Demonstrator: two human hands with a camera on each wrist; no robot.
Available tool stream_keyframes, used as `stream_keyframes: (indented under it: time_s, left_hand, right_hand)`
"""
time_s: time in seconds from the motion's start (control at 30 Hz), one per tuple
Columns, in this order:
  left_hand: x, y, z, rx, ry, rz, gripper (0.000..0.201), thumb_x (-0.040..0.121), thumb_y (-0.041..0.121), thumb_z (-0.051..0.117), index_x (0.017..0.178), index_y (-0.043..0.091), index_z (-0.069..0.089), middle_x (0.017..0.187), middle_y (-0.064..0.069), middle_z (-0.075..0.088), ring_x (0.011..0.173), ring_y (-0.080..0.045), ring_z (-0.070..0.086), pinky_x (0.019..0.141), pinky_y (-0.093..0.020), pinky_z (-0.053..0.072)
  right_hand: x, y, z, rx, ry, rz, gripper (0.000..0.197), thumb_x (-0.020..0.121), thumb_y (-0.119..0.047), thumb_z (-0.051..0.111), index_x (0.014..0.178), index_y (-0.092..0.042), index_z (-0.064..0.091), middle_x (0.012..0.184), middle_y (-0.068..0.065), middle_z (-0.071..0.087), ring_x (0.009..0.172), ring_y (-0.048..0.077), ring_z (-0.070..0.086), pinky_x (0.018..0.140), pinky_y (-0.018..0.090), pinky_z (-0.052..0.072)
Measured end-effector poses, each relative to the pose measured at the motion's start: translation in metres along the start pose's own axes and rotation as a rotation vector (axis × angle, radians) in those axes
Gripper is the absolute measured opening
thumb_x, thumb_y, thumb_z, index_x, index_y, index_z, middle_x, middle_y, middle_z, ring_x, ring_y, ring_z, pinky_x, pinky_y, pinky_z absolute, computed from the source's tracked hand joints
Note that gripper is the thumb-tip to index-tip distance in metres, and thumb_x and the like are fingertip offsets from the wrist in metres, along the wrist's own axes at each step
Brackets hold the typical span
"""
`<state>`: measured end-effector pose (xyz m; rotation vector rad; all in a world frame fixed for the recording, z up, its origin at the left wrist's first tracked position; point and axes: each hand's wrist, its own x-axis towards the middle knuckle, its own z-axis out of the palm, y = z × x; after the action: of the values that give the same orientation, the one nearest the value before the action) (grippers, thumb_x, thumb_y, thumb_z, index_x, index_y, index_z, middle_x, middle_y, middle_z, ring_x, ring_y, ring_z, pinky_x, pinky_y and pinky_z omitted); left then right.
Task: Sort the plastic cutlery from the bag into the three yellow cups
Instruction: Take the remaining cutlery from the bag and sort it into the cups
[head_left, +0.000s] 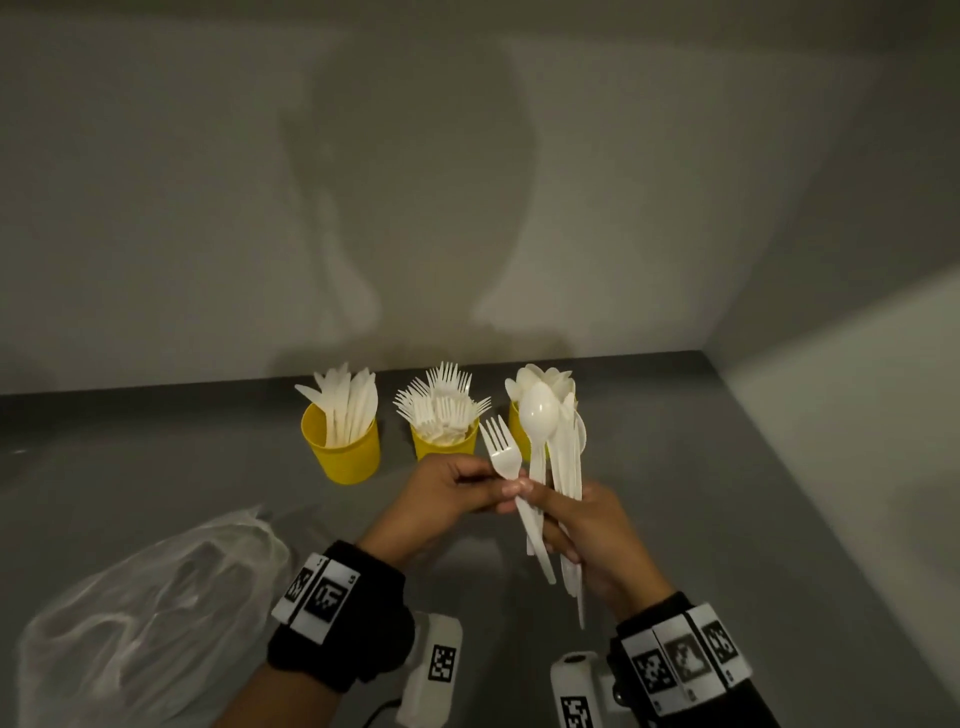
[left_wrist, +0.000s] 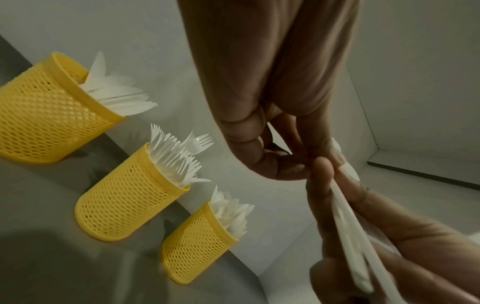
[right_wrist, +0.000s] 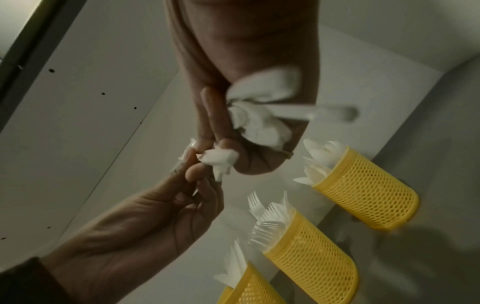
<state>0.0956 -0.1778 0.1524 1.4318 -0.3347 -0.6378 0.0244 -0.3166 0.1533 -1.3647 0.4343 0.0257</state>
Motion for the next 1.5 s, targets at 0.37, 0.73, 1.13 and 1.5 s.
stream_keyframes:
  time_s: [0.37,0.73,1.13,1.5]
  left_hand:
    - [0.042,0.013,-0.058,0.303,0.919,0.364,0.016,0.074,0.01,0.072,0.09,0.012,0.071,0.067,0.011,0.062,0.054,0.01,0.055,0.058,-0.002,0.041]
    - [0.097,-0.042,-0.067,0.928,0.716,0.079,0.019,0.08,0.021,0.066,0.083,0.004,0.073,0.094,-0.012,0.067,0.093,-0.033,0.055,0.083,-0.038,0.043]
    - [0.047,-0.002,-0.034,0.577,0.688,0.27,0.025,0.076,0.031,0.071,0.1,0.025,0.068,0.1,0.005,0.064,0.092,-0.011,0.057,0.08,-0.019,0.046]
    - [0.002,0.001,0.005,0.073,0.332,0.154,0.007,0.072,0.001,0.071,0.076,0.006,0.072,0.064,-0.003,0.07,0.06,-0.012,0.064,0.055,-0.019,0.053]
  right_hand:
    - [0.039,-0.002,-0.016,-0.028,0.123,-0.042,0.016,0.084,-0.022,0.065,0.097,-0.013,0.066,0.081,0.006,0.076,0.033,0.003,0.038,0.035,0.015,0.03]
    - [0.048,-0.003,-0.018,-0.087,0.076,-0.039,0.018,0.085,-0.023,0.064,0.097,-0.008,0.063,0.085,0.01,0.076,0.032,0.005,0.033,0.036,0.017,0.03]
    - [0.04,-0.003,-0.007,-0.044,0.085,-0.037,0.014,0.083,-0.023,0.067,0.095,-0.018,0.064,0.072,0.004,0.075,0.036,0.007,0.036,0.039,0.019,0.033]
    - [0.023,-0.005,0.022,-0.138,-0.053,-0.07,0.016,0.078,0.005,0.067,0.092,-0.003,0.066,0.047,-0.006,0.065,0.029,0.001,0.049,0.03,0.014,0.03]
